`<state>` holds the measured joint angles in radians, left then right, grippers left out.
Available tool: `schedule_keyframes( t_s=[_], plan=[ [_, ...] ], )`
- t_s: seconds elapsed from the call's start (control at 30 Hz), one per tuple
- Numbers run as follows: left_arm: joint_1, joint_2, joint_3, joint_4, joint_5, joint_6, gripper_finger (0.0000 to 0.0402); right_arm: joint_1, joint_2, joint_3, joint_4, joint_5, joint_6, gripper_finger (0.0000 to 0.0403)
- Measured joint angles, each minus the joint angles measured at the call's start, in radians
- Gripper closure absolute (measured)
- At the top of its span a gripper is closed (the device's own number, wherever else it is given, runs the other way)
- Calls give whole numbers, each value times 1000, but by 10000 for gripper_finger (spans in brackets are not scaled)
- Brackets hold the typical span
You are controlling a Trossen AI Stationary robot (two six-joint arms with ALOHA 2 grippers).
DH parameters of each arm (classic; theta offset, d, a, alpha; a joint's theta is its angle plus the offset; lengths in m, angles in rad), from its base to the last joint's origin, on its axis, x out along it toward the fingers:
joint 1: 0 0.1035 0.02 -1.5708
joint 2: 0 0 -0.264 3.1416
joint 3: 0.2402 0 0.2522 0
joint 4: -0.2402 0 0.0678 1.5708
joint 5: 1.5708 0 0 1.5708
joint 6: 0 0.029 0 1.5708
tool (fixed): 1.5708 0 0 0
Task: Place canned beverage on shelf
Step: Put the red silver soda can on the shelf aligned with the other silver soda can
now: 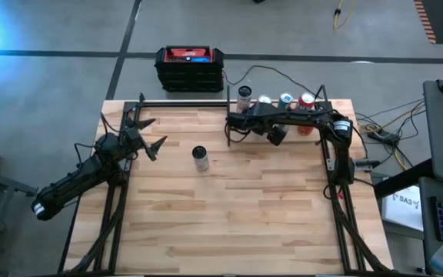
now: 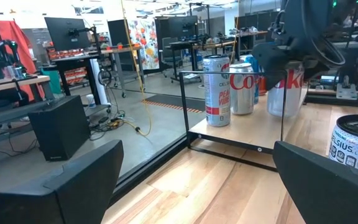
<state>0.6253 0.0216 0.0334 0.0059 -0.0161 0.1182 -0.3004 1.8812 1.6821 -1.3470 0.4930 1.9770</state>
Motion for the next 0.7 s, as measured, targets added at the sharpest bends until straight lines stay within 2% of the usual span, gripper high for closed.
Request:
schedule_keyframes(
  t_s=[0.7],
  plan=[
    [0,0,0,0,0,0,3,-12,2,-35,13,2,25,87]
  ],
)
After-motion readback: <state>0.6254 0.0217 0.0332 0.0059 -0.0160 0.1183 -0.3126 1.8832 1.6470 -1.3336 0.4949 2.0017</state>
